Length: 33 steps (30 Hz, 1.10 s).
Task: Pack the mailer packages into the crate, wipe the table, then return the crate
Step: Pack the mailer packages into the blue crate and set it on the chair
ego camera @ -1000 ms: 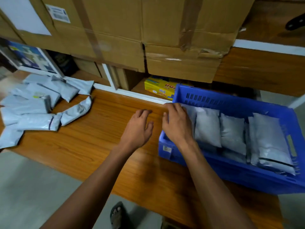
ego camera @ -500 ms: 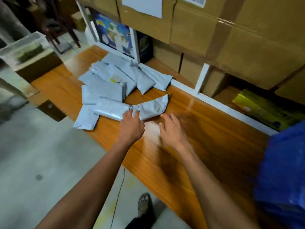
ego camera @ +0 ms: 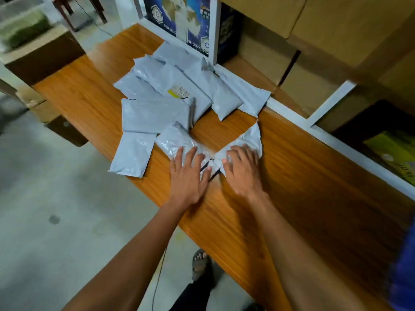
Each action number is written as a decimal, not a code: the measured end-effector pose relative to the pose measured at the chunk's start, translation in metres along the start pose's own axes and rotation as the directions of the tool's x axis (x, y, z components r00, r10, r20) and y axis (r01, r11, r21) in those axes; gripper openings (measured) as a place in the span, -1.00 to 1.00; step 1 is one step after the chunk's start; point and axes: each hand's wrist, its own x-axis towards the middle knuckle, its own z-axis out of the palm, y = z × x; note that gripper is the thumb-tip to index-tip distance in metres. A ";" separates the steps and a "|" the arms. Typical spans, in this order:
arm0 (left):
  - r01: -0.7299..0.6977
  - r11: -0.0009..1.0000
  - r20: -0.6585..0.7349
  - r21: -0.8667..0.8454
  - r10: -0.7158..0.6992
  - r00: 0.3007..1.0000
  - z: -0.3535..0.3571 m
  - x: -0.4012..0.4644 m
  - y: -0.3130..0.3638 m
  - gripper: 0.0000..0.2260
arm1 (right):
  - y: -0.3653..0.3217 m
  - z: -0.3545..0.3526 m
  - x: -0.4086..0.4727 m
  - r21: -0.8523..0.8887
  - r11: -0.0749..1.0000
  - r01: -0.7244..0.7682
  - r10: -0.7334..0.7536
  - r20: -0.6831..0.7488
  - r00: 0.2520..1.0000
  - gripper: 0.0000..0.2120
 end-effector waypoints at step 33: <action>-0.046 0.975 0.074 0.219 0.030 0.997 0.024 0.001 0.018 -0.37 | 0.024 0.008 -0.075 -0.309 0.939 -0.151 0.192 0.104 0.976 -0.37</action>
